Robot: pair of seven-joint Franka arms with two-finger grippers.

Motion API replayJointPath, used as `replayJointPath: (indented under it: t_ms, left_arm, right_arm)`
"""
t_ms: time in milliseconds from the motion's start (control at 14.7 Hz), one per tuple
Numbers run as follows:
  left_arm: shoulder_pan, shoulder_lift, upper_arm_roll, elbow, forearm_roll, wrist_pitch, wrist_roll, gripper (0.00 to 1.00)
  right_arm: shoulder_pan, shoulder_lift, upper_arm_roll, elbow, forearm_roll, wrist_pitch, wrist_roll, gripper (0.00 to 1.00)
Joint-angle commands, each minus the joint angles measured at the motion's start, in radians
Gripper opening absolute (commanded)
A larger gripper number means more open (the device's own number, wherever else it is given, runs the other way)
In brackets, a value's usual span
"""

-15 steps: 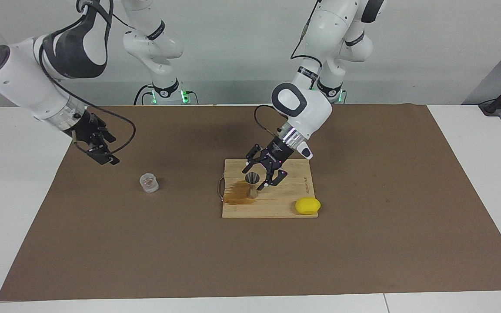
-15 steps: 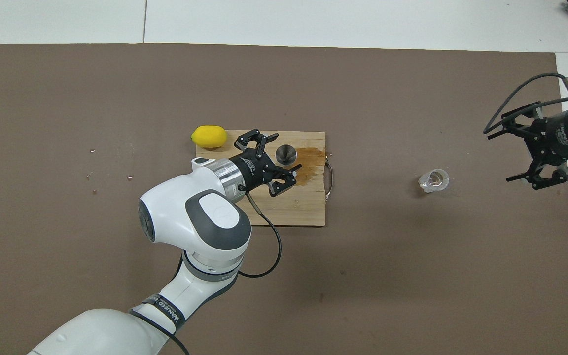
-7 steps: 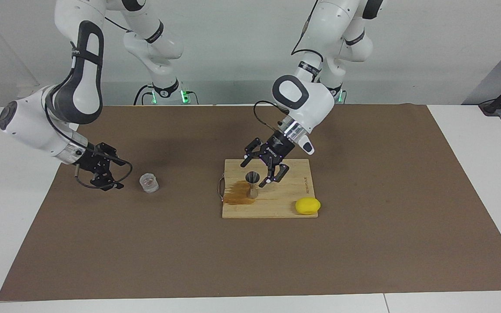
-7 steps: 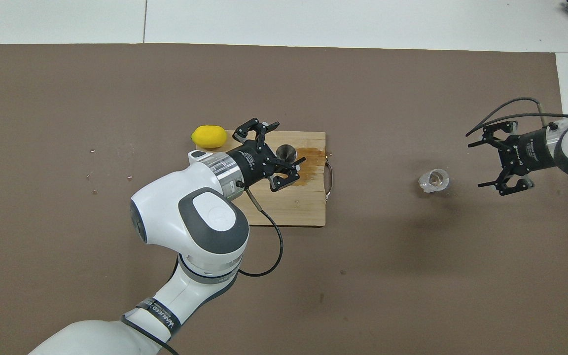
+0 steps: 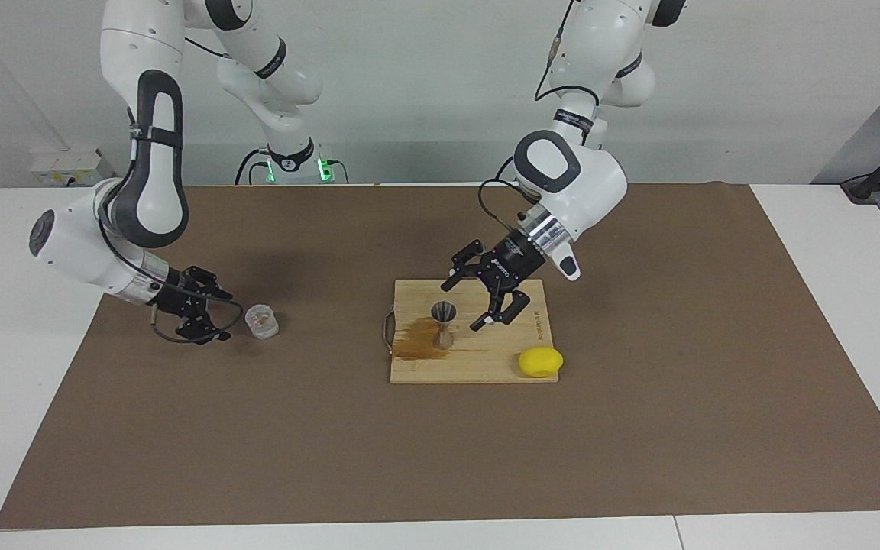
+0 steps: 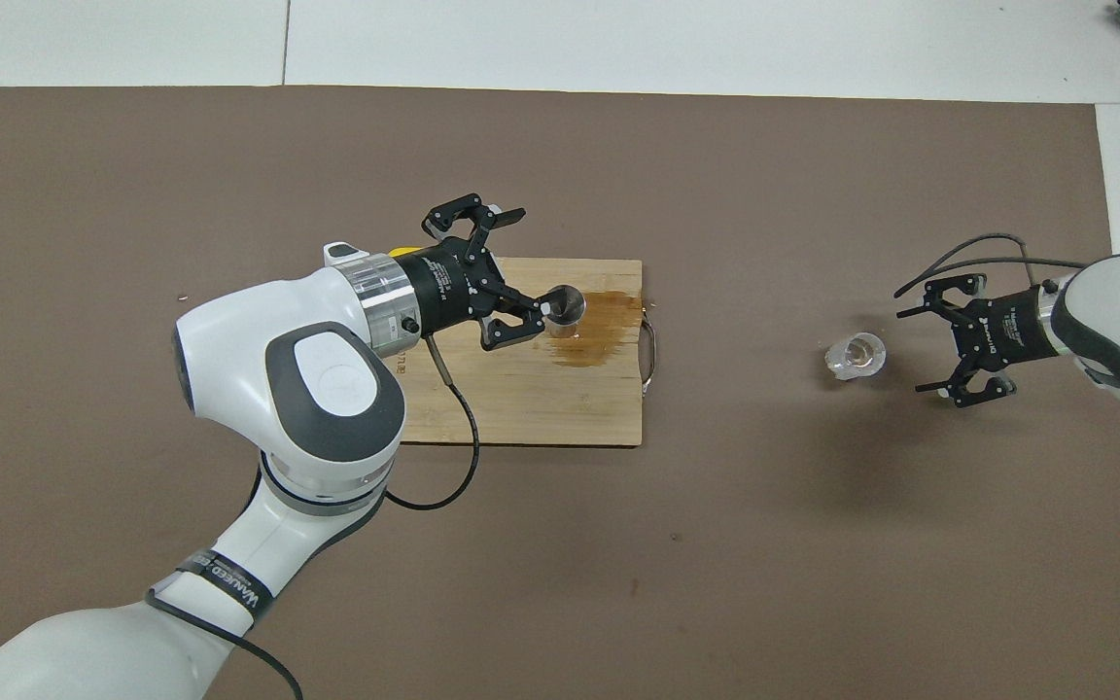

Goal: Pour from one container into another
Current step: 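Withdraw the left gripper while the right gripper reaches the clear glass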

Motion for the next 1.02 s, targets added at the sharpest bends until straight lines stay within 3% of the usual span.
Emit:
replayJointPath:
  t_ms: [0,341,682,955]
  left_arm:
    - [0.076,-0.018,0.002,0.008,0.143,-0.129,0.008,1.00]
    - [0.187,-0.017,0.002,0.067,0.451,-0.301,0.016,1.00]
    - [0.250,-0.047,0.003,0.064,0.549,-0.332,0.053,1.00]
    - [0.268,-0.052,0.017,0.113,0.831,-0.362,0.054,1.00]
  right_arm:
    - [-0.022,0.042,0.009,0.009,0.059,0.013,-0.052,1.00]
    - [-0.011,0.046,0.011,-0.024,0.116,0.011,-0.060,1.00]
    - [0.017,0.042,0.020,-0.045,0.159,0.008,-0.067,1.00]
    - [0.021,0.033,0.020,-0.079,0.210,0.011,-0.106,1.00]
